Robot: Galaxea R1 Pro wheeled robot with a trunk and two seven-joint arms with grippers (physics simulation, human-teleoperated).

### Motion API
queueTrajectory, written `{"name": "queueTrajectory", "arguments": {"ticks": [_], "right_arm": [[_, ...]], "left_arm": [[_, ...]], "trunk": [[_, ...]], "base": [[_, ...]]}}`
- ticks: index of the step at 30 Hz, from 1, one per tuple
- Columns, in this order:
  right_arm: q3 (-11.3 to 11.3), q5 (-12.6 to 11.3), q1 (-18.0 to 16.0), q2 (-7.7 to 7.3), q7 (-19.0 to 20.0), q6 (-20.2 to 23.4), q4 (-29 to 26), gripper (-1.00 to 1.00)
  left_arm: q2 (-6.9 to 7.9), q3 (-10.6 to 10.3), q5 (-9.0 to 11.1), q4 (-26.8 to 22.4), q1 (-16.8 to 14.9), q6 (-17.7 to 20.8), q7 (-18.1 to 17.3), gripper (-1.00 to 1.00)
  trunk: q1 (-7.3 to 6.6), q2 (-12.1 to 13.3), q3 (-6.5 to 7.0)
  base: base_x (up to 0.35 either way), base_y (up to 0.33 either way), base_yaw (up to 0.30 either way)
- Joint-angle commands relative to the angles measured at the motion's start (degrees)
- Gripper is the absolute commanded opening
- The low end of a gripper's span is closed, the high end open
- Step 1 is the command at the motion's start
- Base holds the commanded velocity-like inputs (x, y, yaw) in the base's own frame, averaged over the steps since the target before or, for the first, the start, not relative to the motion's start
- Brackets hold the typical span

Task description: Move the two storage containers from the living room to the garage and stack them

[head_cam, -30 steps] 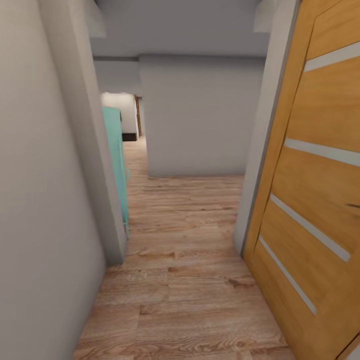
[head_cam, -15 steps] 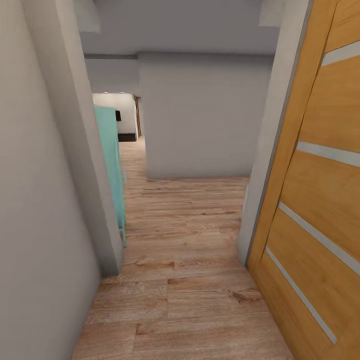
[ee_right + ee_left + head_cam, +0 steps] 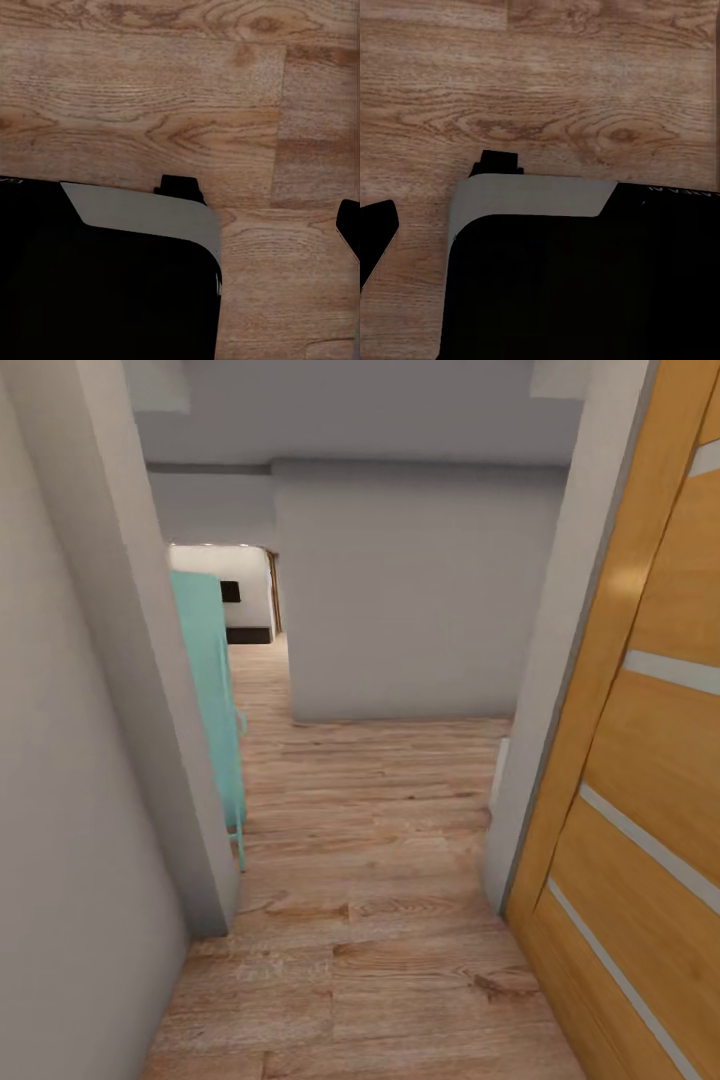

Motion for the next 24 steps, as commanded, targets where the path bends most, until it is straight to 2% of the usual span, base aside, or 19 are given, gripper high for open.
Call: {"name": "queueTrajectory", "arguments": {"ticks": [1, 24], "right_arm": [[0.5, -0.5, -0.1, 0.05, -0.1, -0.3, 0.2, 1.00], [0.5, -0.5, 0.0, 0.04, -0.1, -0.3, 0.2, 1.00]], "left_arm": [[0.02, 0.0, 0.5, 0.1, 0.0, -0.1, -0.3, 1.00], [-0.04, 0.1, 0.5, 0.1, -0.1, -0.1, -0.3, 1.00]], "trunk": [[0.03, 0.0, -0.06], [0.03, 0.0, -0.06]], "base": [[0.319, 0.000, 0.000], [0.318, 0.000, 0.000]]}}
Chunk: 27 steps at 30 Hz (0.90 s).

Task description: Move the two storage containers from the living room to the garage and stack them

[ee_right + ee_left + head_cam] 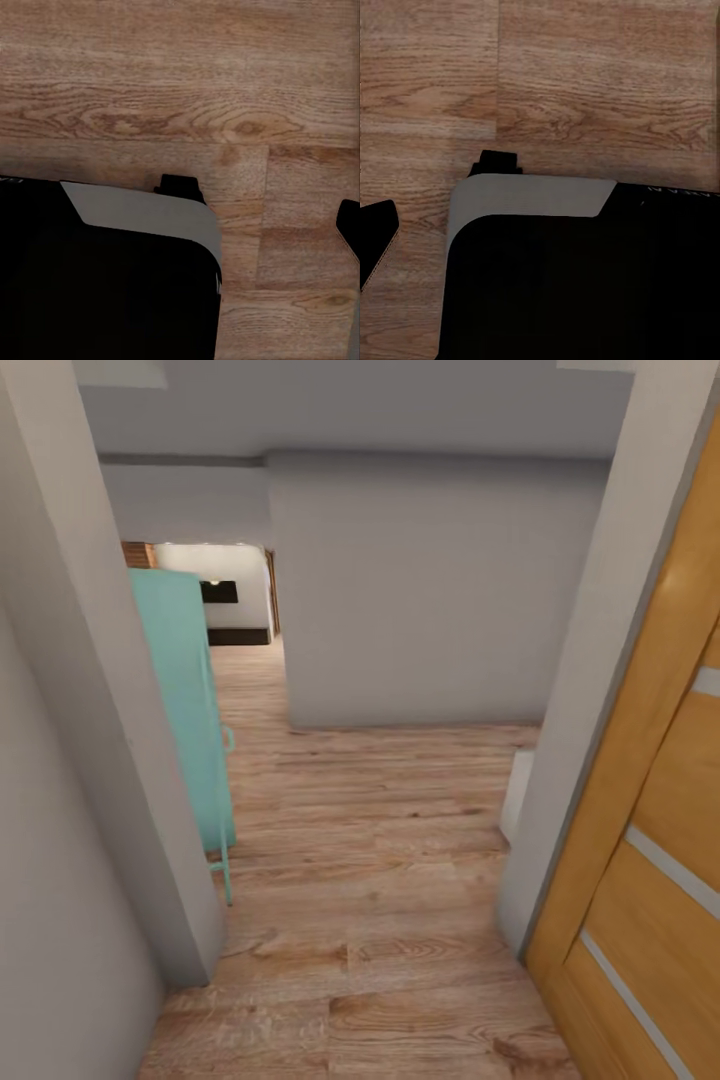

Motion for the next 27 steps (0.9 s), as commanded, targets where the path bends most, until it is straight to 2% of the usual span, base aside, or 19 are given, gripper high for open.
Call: {"name": "queueTrajectory", "arguments": {"ticks": [1, 27], "right_arm": [[0.5, -0.5, -0.1, 0.06, -0.1, -0.3, 0.2, 1.00], [0.5, -0.5, -0.1, 0.05, -0.1, -0.3, 0.2, 1.00]], "left_arm": [[0.00, 0.0, 0.5, 0.1, 0.0, -0.1, -0.3, 1.00], [-0.02, 0.0, 0.5, 0.1, 0.0, -0.1, -0.3, 1.00]], "trunk": [[0.03, 0.0, -0.06], [0.03, 0.0, -0.06]], "base": [[0.319, 0.000, 0.000], [0.318, 0.000, 0.000]]}}
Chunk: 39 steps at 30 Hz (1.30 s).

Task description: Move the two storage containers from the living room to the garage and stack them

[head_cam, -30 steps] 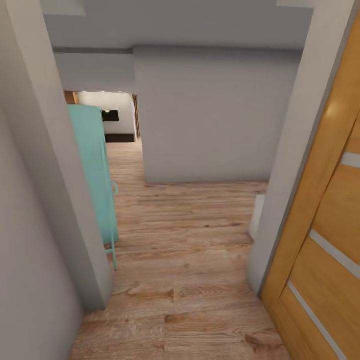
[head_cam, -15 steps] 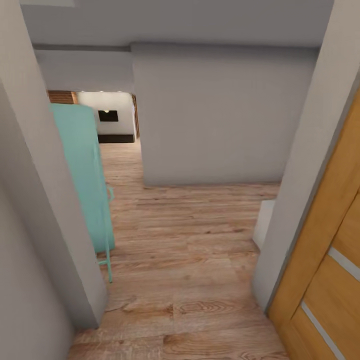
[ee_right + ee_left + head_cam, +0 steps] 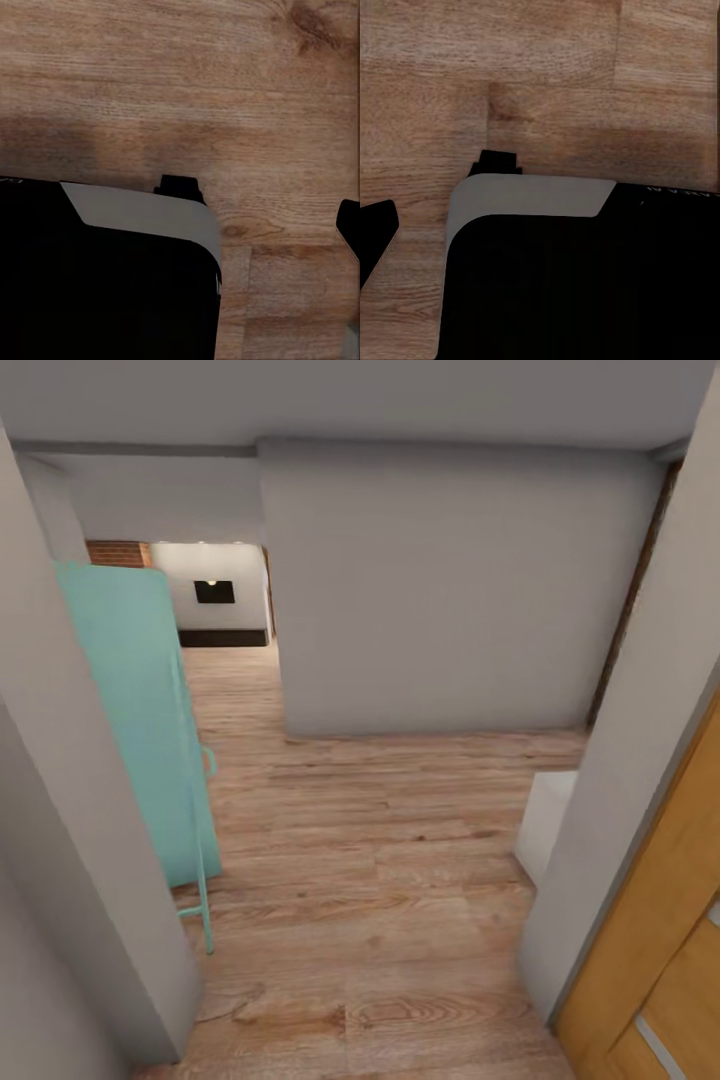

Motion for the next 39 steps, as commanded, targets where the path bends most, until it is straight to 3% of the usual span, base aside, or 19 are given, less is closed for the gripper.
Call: {"name": "queueTrajectory", "arguments": {"ticks": [1, 39], "right_arm": [[0.5, -0.5, 0.0, 0.04, -0.1, -0.3, 0.2, 1.00], [0.5, -0.5, -0.1, 0.07, -0.1, -0.3, 0.2, 1.00]], "left_arm": [[0.01, 0.0, 0.5, 0.1, 0.0, -0.1, -0.3, 1.00], [-0.07, -0.1, 0.6, 0.1, 0.0, -0.1, -0.3, 1.00]], "trunk": [[0.03, 0.0, -0.06], [0.03, 0.0, -0.06]], "base": [[0.318, 0.000, 0.000], [0.318, 0.000, 0.000]]}}
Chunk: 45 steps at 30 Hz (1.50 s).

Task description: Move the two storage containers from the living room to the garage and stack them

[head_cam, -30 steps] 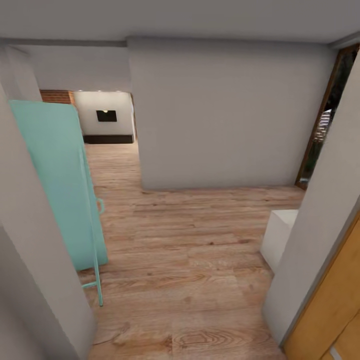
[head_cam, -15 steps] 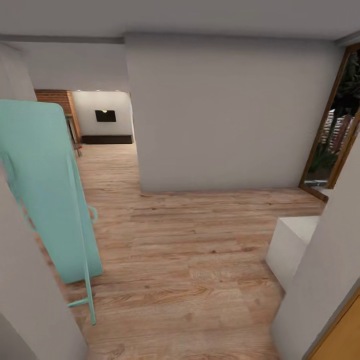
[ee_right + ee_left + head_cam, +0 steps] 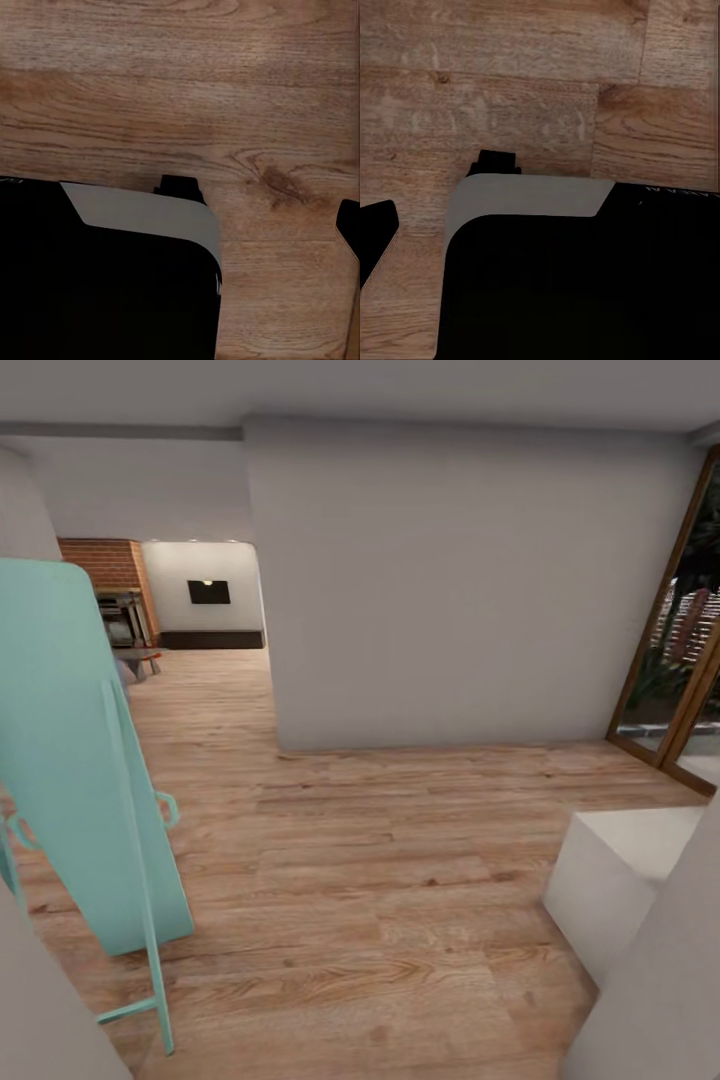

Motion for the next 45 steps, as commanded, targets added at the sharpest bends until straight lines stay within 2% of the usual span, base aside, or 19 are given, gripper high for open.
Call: {"name": "queueTrajectory", "arguments": {"ticks": [1, 45], "right_arm": [[0.5, -0.5, -0.1, 0.05, -0.1, -0.3, 0.2, 1.00], [0.5, -0.4, -0.1, -0.38, 0.0, -0.4, 0.2, 1.00]], "left_arm": [[0.01, 0.0, 0.5, 0.1, 0.0, -0.1, -0.3, 1.00], [0.06, -0.2, 0.5, 0.1, 0.0, -0.1, -0.3, 1.00]], "trunk": [[0.03, 0.0, -0.06], [0.03, 0.0, -0.06]], "base": [[0.318, 0.000, 0.000], [0.318, 0.000, 0.000]]}}
